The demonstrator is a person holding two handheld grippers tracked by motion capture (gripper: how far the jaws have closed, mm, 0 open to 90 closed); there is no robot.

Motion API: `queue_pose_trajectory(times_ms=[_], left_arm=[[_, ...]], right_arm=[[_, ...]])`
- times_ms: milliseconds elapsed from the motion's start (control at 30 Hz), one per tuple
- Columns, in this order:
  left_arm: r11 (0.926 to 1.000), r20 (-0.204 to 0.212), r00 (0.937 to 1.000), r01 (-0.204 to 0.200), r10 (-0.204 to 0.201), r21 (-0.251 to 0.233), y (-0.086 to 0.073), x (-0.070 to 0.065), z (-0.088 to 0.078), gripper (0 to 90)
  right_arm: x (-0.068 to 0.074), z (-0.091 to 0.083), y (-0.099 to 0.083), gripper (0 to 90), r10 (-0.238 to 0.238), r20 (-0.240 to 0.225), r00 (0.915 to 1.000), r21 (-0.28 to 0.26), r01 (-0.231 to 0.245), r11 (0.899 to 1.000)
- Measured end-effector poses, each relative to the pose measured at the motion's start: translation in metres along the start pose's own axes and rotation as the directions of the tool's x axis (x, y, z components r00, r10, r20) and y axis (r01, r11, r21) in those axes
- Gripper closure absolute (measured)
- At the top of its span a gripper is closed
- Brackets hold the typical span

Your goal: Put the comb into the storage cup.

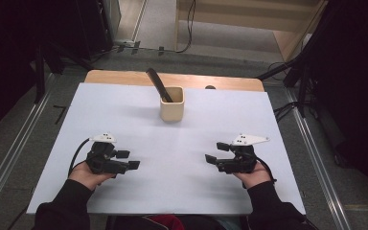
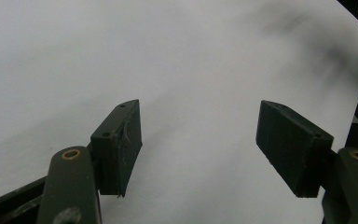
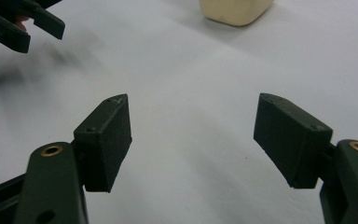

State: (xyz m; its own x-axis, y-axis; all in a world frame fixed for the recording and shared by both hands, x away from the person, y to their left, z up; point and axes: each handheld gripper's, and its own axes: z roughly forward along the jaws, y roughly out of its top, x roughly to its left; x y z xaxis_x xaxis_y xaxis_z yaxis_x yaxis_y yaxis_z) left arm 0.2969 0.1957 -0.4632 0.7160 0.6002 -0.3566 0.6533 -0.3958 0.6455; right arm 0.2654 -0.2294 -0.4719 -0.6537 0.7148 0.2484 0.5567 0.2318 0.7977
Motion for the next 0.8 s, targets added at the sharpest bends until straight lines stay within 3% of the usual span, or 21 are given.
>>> queue_pose_trajectory(times_ms=[800], left_arm=[[0.9999,-0.002,1.0000,-0.006,0.006,0.009,-0.001,-0.002,0.001,31.8]], right_arm=[[-0.014,-0.029,-0.023,24.8,0.049,0.043,0.9979,0.008,-0.049,0.999]])
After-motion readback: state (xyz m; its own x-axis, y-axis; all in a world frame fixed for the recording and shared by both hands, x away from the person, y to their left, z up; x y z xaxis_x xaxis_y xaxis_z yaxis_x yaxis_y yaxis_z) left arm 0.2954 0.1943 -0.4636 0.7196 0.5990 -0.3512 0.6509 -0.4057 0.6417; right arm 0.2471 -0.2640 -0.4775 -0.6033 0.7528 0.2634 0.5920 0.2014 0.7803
